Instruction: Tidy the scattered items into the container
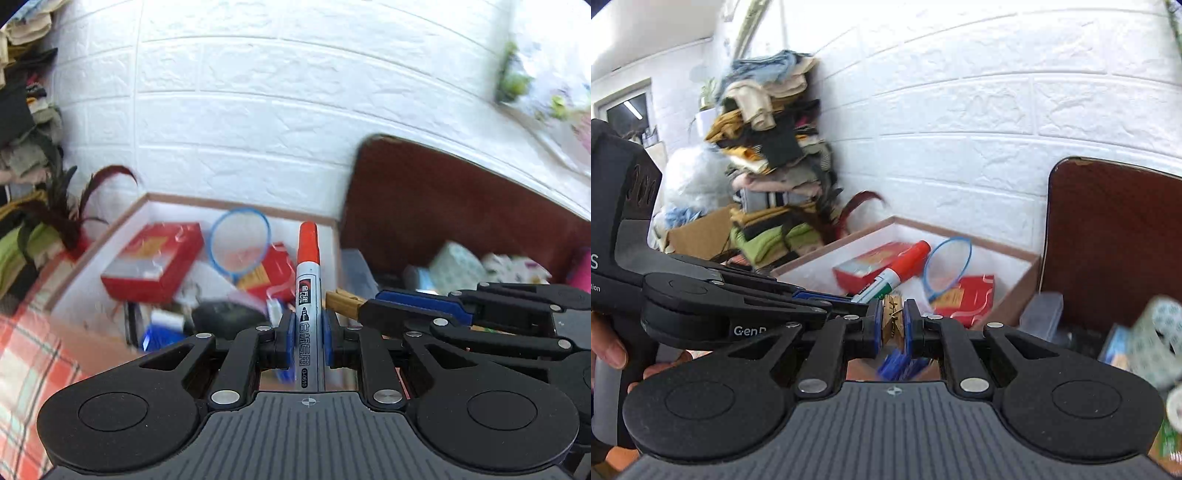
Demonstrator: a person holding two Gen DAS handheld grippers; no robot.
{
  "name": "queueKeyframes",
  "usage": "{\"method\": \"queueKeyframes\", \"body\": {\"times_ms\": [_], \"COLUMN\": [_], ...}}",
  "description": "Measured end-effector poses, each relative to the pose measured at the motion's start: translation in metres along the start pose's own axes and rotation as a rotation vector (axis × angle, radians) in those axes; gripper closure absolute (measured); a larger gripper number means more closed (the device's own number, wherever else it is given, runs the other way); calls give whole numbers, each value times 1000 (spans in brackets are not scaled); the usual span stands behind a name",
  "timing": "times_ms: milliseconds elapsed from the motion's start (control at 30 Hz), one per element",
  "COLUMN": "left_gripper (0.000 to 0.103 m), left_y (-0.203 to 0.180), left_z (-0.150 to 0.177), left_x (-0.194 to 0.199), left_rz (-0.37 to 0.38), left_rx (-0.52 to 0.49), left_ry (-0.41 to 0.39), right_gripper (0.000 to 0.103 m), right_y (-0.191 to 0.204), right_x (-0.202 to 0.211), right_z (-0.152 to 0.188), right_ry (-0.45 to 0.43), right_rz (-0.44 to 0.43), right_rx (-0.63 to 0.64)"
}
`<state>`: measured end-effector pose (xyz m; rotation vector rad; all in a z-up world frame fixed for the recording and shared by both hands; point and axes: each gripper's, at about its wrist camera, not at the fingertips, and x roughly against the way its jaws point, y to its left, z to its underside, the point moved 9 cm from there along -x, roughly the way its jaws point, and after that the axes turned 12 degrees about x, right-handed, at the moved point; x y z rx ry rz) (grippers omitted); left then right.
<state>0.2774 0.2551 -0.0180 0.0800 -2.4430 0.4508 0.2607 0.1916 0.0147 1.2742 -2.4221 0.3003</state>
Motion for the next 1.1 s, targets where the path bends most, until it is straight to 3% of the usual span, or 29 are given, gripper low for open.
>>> {"method": "queueKeyframes", "body": {"times_ms": [133, 167, 200, 233, 267, 300, 333, 533, 733, 1000, 1100], "left_gripper": [92, 85, 64, 55, 33, 22, 24, 24, 22, 1, 0], "left_y": [17, 22, 27, 33, 42, 51, 58, 75, 69, 61, 57], "left_z": [-20, -23, -25, -27, -26, -22, -19, 3, 12, 10, 10], "left_x": [-31, -41, -50, -60, -68, -73, -75, -75, -58, -4, 17], "left_rz": [11, 6, -3, -12, -43, -65, -62, -77, -98, -187, -219], "left_rx": [27, 36, 44, 52, 68, 84, 91, 61, 12, -27, -58], "left_ry": [22, 28, 34, 39, 50, 57, 54, 65, 61, -31, -69], "right_gripper": [89, 89, 88, 84, 68, 50, 44, 44, 42, 10, 4], "right_y": [-15, -19, -24, -31, -38, -44, -49, -52, -29, -5, 4], "right_x": [-33, -41, -48, -55, -61, -65, -67, -77, -66, -22, -5], "right_z": [-10, -11, -10, -8, -5, -2, 3, 34, 35, 18, 12], "right_ry": [1, -6, -11, -12, -13, -13, -6, 47, 56, 32, 22], "right_rz": [29, 39, 58, 88, 119, 147, 158, 134, 113, 141, 151], "right_rx": [-10, -17, -23, -25, -27, -33, -42, -62, -31, 41, 68]}}
